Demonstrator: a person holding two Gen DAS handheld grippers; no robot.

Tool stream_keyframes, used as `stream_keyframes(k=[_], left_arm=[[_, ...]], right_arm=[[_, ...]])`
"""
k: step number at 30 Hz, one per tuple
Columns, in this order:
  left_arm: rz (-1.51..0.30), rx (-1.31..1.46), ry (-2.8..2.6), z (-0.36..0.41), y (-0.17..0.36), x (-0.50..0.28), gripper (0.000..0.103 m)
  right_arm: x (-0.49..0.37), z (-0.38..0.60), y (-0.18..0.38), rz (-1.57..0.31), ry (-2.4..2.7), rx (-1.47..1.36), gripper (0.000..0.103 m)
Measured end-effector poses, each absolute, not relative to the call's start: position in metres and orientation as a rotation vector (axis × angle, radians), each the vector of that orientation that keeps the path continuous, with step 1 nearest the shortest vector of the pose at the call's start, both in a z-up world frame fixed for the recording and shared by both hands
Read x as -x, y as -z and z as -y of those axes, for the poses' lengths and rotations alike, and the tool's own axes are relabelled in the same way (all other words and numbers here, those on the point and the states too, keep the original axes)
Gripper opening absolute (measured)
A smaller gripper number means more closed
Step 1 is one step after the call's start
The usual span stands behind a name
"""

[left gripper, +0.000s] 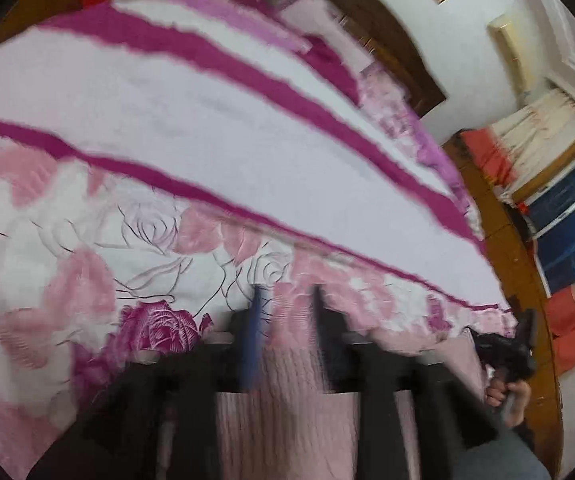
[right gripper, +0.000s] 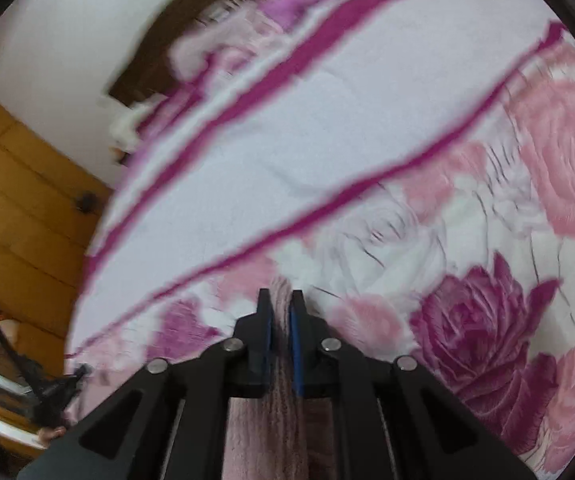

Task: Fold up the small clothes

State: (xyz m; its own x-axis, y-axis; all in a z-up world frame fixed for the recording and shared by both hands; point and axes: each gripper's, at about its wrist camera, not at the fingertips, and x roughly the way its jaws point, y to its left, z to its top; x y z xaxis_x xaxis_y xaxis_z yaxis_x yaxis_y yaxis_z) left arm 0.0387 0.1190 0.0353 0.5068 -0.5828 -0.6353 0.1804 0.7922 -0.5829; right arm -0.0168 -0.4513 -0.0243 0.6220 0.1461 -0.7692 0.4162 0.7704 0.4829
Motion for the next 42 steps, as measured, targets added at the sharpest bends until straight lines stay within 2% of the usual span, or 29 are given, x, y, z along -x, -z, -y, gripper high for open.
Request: stream_keyframes(k=[1, 3, 5, 7, 10, 12, 15, 17, 18, 19, 20, 21, 22, 23, 26, 29, 33, 39, 40, 42], left_arm=[[-0.932, 0.456, 0.424, -0.126, -0.040, -0.031, 0.031], [-0.959, 0.410, 0.307, -0.140, -0.042, -0.018, 0.032], [-1.029, 0.378, 0.263, -0.151, -0.031, -0.014, 0.033], [-1.141, 0.449, 0.315, -0.153, -0.011, -0.019, 0.033], [-1.115, 0.638, 0.392, -0.166, -0.005, -0.021, 0.032], [-1.093, 0.810, 0.489, -0.174, -0.001, -0.024, 0.029], [-1.113, 0.821, 0.505, -0.164, 0.002, -0.031, 0.029], [-1.159, 0.755, 0.542, -0.146, 0.002, -0.033, 0.025], [-1.183, 0.693, 0.551, -0.134, 0.001, -0.033, 0.018], [-1.190, 0.620, 0.519, -0.123, -0.001, -0.032, 0.000], [-1.184, 0.577, 0.476, -0.117, -0.001, -0.032, 0.000], [-1.159, 0.590, 0.464, -0.117, -0.004, -0.031, 0.000], [-1.136, 0.604, 0.462, -0.117, -0.006, -0.030, 0.000], [-1.104, 0.619, 0.453, -0.119, -0.012, -0.027, 0.000], [-0.972, 0.675, 0.414, -0.134, -0.031, -0.022, 0.000], [-0.935, 0.718, 0.347, -0.155, -0.033, -0.022, 0.000], [-0.962, 0.765, 0.293, -0.179, -0.017, -0.031, 0.000], [-1.069, 0.692, 0.325, -0.164, 0.002, -0.037, 0.000], [-1.059, 0.675, 0.337, -0.162, -0.002, -0.037, 0.000], [-1.002, 0.619, 0.346, -0.158, -0.016, -0.031, 0.001]], right_arm=[[0.018, 0.452, 0.026, -0.911, 0.169, -0.709, 0.013], [0.024, 0.453, 0.024, -0.888, 0.133, -0.743, 0.022], [0.028, 0.454, 0.024, -0.869, 0.075, -0.772, 0.041], [0.030, 0.455, 0.029, -0.885, 0.046, -0.794, 0.044], [0.035, 0.455, 0.034, -0.888, 0.038, -0.834, 0.045], [0.040, 0.451, 0.038, -0.872, 0.036, -0.875, 0.049], [0.042, 0.448, 0.040, -0.863, 0.027, -0.892, 0.054], [0.041, 0.445, 0.041, -0.872, 0.033, -0.873, 0.055], [0.041, 0.442, 0.042, -0.876, 0.030, -0.872, 0.055], [0.040, 0.438, 0.042, -0.884, 0.015, -0.881, 0.054], [0.038, 0.434, 0.043, -0.894, 0.004, -0.891, 0.050], [0.039, 0.432, 0.044, -0.905, -0.006, -0.912, 0.043], [0.039, 0.429, 0.046, -0.916, -0.017, -0.949, 0.017], [0.040, 0.428, 0.048, -0.918, -0.024, -0.975, 0.010], [0.040, 0.424, 0.028, -0.826, -0.031, -0.938, 0.009], [0.036, 0.424, 0.010, -0.759, -0.060, -0.891, 0.009], [0.020, 0.419, 0.026, -0.851, -0.045, -0.896, 0.009], [0.018, 0.409, 0.027, -0.924, 0.047, -0.788, 0.009], [0.020, 0.410, 0.025, -0.926, 0.084, -0.768, 0.010], [0.028, 0.418, 0.020, -0.930, 0.172, -0.749, 0.022]])
